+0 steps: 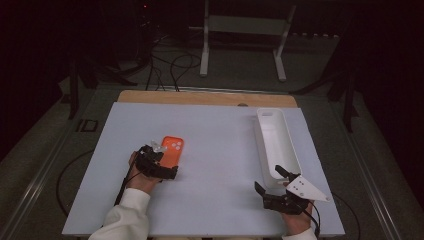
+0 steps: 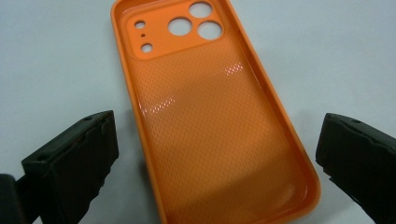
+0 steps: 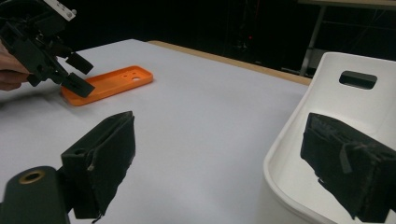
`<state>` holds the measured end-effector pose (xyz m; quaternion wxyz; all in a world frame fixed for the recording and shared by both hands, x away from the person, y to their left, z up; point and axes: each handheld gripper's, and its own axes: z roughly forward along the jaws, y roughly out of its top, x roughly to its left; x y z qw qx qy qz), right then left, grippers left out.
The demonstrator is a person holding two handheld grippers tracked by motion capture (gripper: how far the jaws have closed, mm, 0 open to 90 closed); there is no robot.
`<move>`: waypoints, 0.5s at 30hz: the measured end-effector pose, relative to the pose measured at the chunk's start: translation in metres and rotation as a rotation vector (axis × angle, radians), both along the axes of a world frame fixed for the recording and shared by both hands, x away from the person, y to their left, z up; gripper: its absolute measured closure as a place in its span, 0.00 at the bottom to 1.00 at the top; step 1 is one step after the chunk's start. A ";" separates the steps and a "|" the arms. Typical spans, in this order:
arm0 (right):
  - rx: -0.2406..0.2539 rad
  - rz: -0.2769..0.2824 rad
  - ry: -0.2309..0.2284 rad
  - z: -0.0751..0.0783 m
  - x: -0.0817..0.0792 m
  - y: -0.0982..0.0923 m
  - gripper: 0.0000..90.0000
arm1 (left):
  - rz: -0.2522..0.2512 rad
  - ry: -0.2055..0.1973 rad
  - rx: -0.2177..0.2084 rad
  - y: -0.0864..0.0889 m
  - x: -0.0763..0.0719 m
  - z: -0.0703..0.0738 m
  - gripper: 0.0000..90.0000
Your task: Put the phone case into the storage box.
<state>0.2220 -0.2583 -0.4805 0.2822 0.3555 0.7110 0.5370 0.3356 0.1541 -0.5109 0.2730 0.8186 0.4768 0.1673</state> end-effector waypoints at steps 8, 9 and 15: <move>0.001 -0.001 0.000 0.000 0.000 0.000 0.11 | 0.007 0.024 0.010 -0.001 0.002 -0.005 0.00; 0.001 -0.001 -0.001 0.000 0.000 0.000 0.11 | 0.012 0.030 0.010 -0.001 0.003 -0.006 0.00; -0.001 0.000 -0.001 0.000 0.000 0.000 0.11 | 0.026 0.058 0.015 0.000 0.005 -0.009 0.00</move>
